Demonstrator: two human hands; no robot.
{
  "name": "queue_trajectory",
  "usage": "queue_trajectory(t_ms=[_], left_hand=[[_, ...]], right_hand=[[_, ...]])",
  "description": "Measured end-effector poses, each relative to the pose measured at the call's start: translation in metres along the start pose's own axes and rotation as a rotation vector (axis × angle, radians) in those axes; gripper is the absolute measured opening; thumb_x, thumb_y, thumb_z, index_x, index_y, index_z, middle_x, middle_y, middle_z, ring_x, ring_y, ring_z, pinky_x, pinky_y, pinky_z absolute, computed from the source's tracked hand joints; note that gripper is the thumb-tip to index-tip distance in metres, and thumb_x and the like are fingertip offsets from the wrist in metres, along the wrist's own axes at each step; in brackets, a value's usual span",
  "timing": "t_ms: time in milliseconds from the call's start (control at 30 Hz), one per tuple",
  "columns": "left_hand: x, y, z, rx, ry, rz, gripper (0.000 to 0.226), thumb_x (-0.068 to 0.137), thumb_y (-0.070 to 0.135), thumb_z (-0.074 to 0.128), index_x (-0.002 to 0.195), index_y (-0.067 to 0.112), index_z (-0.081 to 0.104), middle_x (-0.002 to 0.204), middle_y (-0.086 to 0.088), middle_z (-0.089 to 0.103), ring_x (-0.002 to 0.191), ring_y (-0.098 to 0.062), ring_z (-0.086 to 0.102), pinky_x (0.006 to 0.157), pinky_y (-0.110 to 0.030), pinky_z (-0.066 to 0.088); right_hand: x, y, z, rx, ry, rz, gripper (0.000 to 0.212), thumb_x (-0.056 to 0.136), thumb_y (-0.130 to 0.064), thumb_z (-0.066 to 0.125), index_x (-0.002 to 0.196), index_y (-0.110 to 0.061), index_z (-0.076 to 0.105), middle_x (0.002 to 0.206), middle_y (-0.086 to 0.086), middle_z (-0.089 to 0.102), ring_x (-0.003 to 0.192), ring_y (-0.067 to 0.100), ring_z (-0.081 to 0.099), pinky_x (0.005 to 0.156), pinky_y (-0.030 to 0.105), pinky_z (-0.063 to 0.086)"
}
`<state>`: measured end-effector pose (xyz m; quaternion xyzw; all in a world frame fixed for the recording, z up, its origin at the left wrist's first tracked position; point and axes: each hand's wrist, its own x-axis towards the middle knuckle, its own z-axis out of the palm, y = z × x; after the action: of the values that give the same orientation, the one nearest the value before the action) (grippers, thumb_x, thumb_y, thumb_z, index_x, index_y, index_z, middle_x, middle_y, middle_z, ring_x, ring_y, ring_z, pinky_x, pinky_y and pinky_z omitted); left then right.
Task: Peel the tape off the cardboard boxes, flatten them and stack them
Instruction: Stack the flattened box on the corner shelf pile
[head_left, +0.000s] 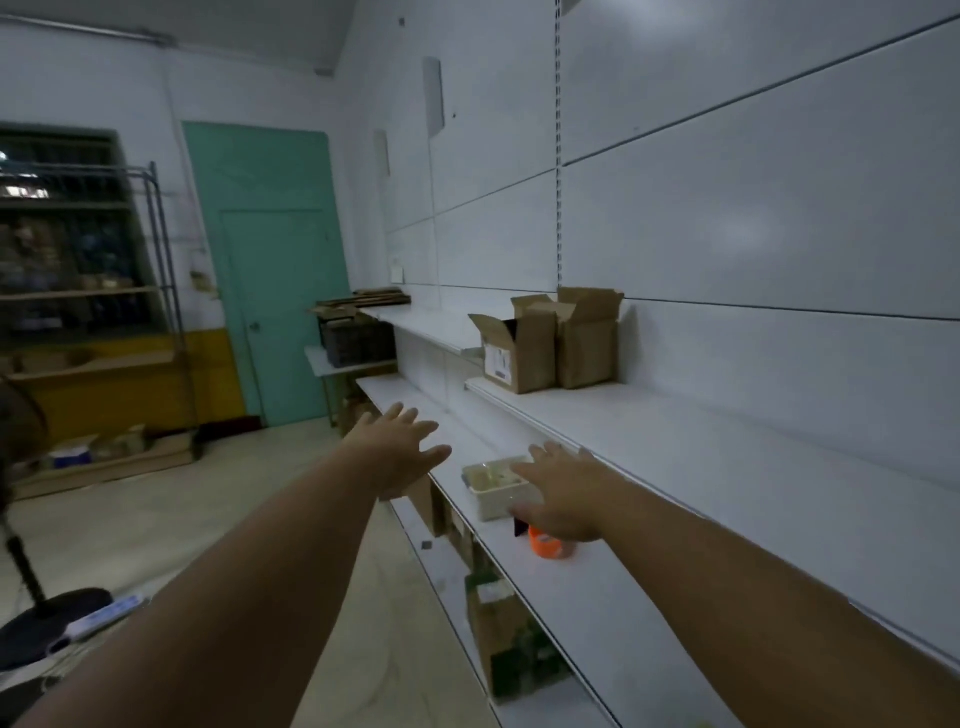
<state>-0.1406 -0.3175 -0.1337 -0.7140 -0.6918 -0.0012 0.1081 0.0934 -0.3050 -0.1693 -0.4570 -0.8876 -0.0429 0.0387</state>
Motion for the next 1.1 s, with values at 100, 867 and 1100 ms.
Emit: queue_trajectory(t_ms=[100, 867, 1100], left_hand=[[0.045, -0.021, 0.005, -0.006, 0.023, -0.036, 0.064, 0.092, 0.061, 0.023, 0.146, 0.027, 0.021, 0.158, -0.004, 0.014, 0.145, -0.024, 0.004, 0.115, -0.050, 0.003], [0.375, -0.086, 0.120, -0.845, 0.024, 0.235, 0.047, 0.091, 0.029, 0.055, 0.136, 0.017, 0.046, 0.140, -0.006, 0.050, 0.121, -0.022, 0.050, 0.099, -0.033, 0.039], [0.447, -0.052, 0.139, -1.202, 0.207, 0.030, 0.030, 0.087, 0.020, 0.050, 0.111, 0.016, 0.066, 0.102, -0.003, 0.069, 0.076, -0.008, 0.058, 0.065, -0.021, 0.045]], right_hand=[[0.048, 0.017, 0.013, 0.000, -0.023, -0.003, 0.064, 0.090, -0.060, 0.032, 0.146, -0.032, 0.016, 0.158, 0.005, 0.008, 0.145, 0.021, 0.003, 0.115, 0.049, 0.002], [0.291, 0.118, 0.066, 0.276, 0.191, 0.510, 0.063, 0.096, -0.044, 0.039, 0.147, -0.015, 0.017, 0.156, 0.006, 0.017, 0.141, 0.017, 0.022, 0.115, 0.035, 0.020], [0.309, 0.141, 0.079, 0.586, 0.363, 0.643, 0.068, 0.086, -0.049, 0.055, 0.144, -0.028, 0.025, 0.146, 0.003, 0.038, 0.130, 0.015, 0.037, 0.099, 0.023, 0.029]])
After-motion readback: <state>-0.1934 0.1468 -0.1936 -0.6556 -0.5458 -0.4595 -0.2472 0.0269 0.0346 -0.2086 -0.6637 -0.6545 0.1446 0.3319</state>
